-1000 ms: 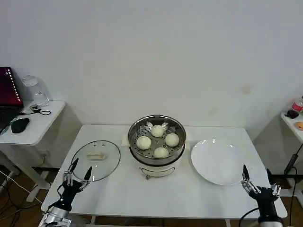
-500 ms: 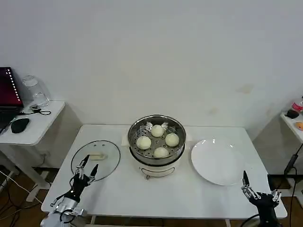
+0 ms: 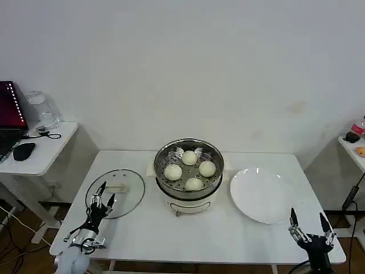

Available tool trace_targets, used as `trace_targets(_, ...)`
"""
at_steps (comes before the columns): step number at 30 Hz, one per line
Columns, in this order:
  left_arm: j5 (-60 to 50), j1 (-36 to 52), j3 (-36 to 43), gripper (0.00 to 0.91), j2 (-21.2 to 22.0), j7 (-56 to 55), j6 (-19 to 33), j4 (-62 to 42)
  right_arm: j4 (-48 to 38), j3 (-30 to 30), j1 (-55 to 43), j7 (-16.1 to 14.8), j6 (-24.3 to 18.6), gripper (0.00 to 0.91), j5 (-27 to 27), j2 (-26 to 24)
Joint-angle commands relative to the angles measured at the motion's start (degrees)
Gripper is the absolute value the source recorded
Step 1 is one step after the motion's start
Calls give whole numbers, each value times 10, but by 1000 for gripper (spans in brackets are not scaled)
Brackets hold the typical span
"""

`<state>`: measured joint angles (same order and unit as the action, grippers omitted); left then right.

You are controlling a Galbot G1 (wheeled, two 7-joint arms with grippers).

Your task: Take steamed baozi put them in steamer then cover it.

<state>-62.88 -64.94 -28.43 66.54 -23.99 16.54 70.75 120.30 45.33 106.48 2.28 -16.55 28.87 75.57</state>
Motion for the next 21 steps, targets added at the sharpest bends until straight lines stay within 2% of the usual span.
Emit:
trace_targets(1, 7, 48, 13, 907, 2, 17, -25, -46, 3, -15, 5, -2, -1, 907, -4, 5)
trace_targets(21, 13, 97, 21, 907, 5, 23, -33, -86, 5, -37, 9, -6, -5, 907, -15, 16)
